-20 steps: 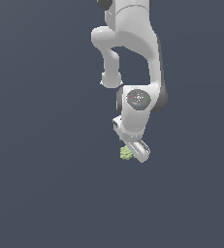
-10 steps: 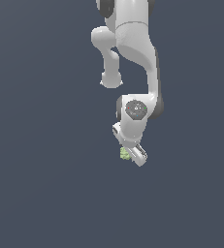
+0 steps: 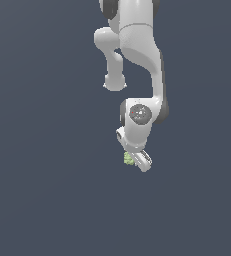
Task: Pick up the object and move it to a goal position.
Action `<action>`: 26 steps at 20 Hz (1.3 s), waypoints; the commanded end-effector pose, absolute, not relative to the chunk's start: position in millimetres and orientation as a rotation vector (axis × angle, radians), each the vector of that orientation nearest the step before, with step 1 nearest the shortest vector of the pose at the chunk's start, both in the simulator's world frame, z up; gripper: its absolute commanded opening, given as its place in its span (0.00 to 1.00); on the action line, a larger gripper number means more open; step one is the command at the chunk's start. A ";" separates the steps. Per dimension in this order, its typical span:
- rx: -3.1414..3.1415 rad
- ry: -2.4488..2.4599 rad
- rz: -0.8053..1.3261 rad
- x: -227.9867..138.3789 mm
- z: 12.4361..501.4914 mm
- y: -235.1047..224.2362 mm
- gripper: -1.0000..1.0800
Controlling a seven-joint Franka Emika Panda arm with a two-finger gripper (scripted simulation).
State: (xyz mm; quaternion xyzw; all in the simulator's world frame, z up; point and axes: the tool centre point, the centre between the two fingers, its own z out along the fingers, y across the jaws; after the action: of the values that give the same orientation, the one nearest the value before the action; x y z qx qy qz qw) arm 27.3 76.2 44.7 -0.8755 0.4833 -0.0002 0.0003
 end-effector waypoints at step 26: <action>-2.749 1.518 0.001 -1.8 134.1 -82.5 0.00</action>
State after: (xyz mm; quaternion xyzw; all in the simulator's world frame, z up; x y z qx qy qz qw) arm 0.6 -69.7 126.7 -0.8750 0.4841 0.0000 0.0006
